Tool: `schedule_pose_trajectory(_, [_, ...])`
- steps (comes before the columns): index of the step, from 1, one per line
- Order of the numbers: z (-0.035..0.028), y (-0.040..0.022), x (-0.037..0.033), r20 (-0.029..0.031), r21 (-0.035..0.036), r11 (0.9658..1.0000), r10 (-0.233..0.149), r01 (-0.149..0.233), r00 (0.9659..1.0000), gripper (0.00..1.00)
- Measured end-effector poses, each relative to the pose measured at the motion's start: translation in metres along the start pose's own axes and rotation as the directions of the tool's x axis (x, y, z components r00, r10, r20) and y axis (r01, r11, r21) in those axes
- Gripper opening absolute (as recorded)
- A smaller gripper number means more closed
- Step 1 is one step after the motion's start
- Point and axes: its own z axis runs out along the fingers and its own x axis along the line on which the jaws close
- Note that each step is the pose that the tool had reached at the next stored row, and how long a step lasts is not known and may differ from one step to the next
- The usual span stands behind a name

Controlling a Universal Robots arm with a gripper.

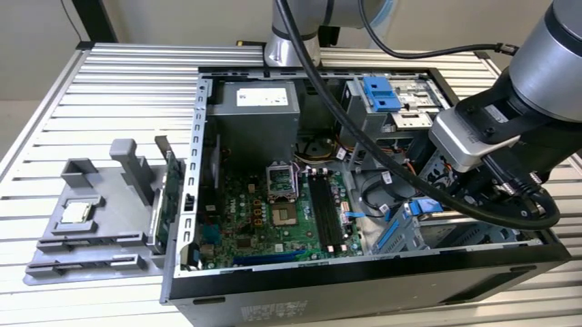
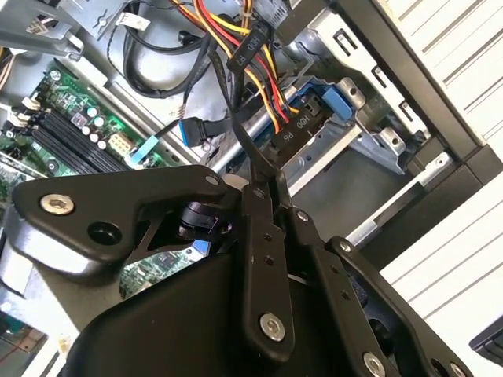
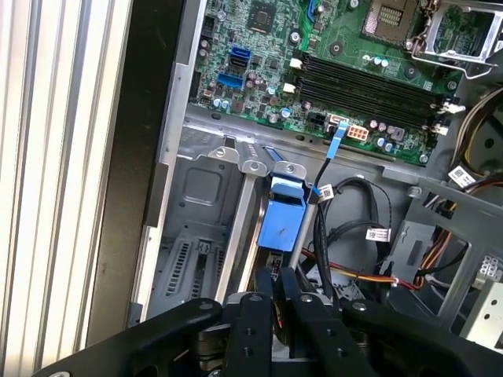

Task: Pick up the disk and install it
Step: 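Insert the second disk wire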

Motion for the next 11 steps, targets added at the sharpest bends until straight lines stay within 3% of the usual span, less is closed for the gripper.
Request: schedule_pose_trajectory(11, [-0.0001, 0.0007, 0.0022, -0.0021, 0.0008, 0.9999, 0.012, -0.012, 0.9999, 0.00])
